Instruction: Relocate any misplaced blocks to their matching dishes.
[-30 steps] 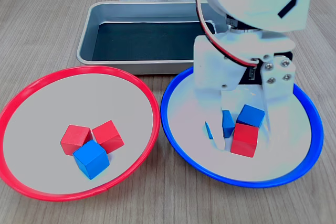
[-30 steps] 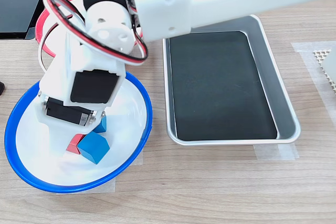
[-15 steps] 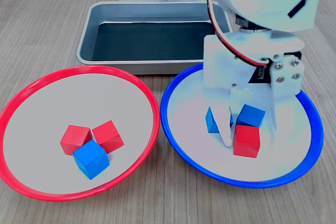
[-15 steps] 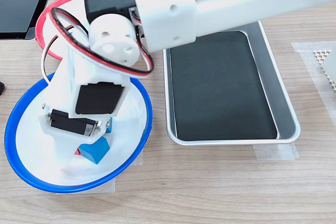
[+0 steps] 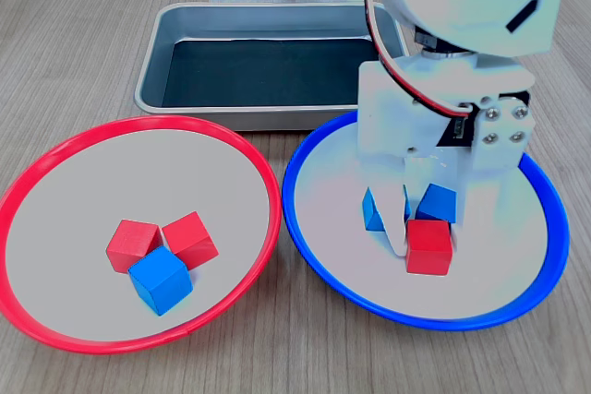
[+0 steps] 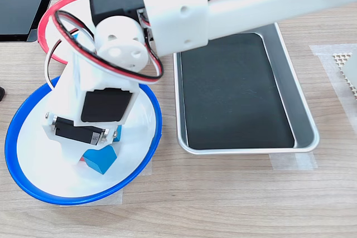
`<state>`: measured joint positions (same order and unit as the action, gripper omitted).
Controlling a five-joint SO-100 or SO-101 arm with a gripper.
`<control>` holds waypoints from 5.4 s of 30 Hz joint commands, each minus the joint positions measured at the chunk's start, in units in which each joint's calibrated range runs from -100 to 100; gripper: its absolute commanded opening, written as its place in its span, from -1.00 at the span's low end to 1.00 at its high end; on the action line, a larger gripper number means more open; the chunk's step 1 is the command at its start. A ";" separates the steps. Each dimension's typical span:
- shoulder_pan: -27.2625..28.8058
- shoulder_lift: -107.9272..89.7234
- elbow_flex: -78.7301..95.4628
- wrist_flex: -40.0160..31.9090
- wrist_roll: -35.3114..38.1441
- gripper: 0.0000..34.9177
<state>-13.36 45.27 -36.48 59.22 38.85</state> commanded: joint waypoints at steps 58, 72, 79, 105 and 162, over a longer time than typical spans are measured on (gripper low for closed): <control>27.06 -20.58 24.96 -4.62 13.38 -0.76; 27.43 -20.92 19.41 -6.76 13.38 -0.32; 27.90 -29.87 23.69 -5.77 12.41 -0.37; 24.23 -32.01 30.88 -9.49 6.06 -0.60; 22.54 -2.84 -4.71 0.01 -51.62 0.07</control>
<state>8.94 42.88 -38.84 60.11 -12.48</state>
